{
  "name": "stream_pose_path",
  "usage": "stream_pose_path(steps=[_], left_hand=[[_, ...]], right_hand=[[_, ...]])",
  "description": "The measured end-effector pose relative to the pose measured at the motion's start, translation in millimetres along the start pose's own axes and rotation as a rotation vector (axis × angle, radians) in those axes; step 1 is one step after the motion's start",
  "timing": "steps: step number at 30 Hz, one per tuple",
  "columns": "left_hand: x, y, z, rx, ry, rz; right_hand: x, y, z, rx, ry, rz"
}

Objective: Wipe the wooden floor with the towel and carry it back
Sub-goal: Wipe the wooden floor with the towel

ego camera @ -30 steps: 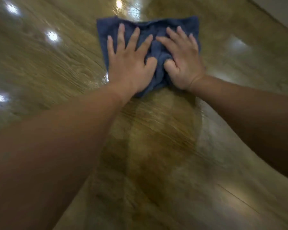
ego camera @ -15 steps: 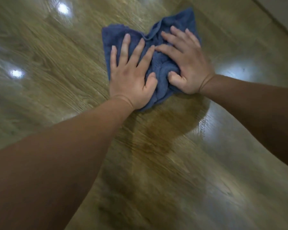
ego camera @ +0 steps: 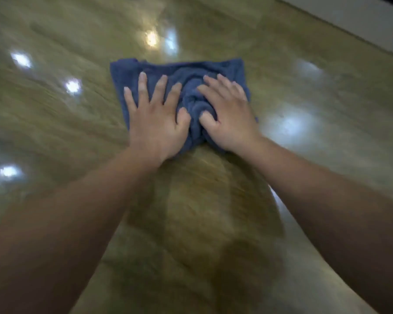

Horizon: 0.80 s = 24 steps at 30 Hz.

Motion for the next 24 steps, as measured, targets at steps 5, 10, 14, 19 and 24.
stream_pose_path(steps=[5,10,14,19,24], left_hand=[[-84,-228,28,0.065,-0.117,0.252],[-80,-191,38,0.087,-0.135,0.229],[-61,-67,23,0.007,-0.071,0.150],[-27,89,3,-0.004,-0.022,0.000],[-11,174,-9,-0.021,-0.024,-0.125]], right_hand=[[22,-280,11,0.004,-0.111,-0.093],[-7,-215,3,0.134,0.019,-0.195],[-40,-89,-8,0.079,-0.057,-0.200],[-67,75,-23,0.055,-0.117,-0.127],[-83,174,-31,0.056,-0.120,-0.168]])
Point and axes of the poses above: each hand's wrist, its own y-axis towards the middle knuckle, its own z-axis out of the palm, x = y × z, the point moved 6 cm from there along y, towards the middle knuckle, and after that the axes turned 2 degrees about x, right-handed, at the moved point
